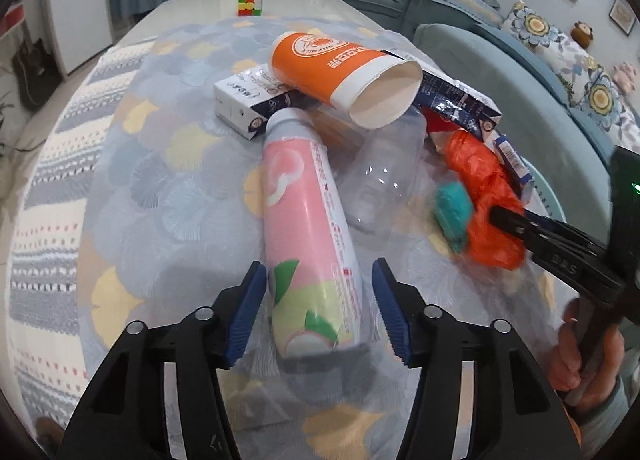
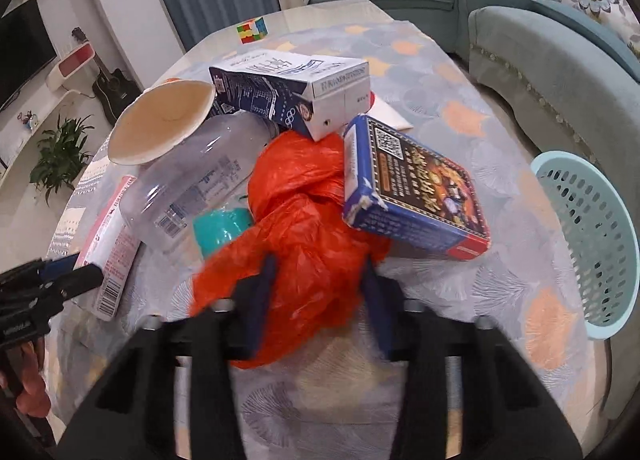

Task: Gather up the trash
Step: 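Grasp the pink bottle with the left tool while the right tool grasps the red plastic bag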

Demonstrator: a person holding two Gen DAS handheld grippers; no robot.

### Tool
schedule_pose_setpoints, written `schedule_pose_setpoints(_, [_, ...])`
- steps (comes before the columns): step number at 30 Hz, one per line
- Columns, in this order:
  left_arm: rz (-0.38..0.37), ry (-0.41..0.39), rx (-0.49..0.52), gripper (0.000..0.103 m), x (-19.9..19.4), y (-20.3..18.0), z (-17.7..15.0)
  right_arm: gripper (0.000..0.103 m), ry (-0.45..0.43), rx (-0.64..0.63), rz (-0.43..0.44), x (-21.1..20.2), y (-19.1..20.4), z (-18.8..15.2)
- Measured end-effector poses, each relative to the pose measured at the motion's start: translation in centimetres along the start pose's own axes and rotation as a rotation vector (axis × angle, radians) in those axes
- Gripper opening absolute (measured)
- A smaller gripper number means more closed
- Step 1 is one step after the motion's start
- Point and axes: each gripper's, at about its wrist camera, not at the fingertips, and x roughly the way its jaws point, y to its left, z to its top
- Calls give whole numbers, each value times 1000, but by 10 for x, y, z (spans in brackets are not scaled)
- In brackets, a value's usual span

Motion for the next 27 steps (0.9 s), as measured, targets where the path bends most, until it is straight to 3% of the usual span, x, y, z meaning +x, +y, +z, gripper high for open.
schedule_pose_setpoints(2, [10,8,-11,66,3,-2,5,21,-7,-15,9,-7,-1,-3])
schedule_pose_setpoints(8, [30,16,-57,66,19,2,24,19,-54,-70,33,-42,-7,-23])
schedule_pose_setpoints(12, [76,46,-44,49,32,-2,25,19,-24,-92,34,-58,-20,-40])
schedule_pose_setpoints(16, [115,7,-28,48,28,-7,16,19,28,-123,41,-62,-28,-58])
schedule_pose_setpoints(19, [154,-38,-71,47,18,-1,9,19,15,-161,41,-70,-25,-66])
schedule_pose_setpoints(23, [138,-103,-120,47,-4,8,4,19,-14,-219,50,-82,-10,-69])
schedule_pose_setpoints(26, [116,-111,-138,47,-15,10,2,31,19,-226,5,-78,-7,-69])
schedule_pose_setpoints(27, [99,-112,-147,47,-18,11,1,44,21,-216,11,-77,-8,-69])
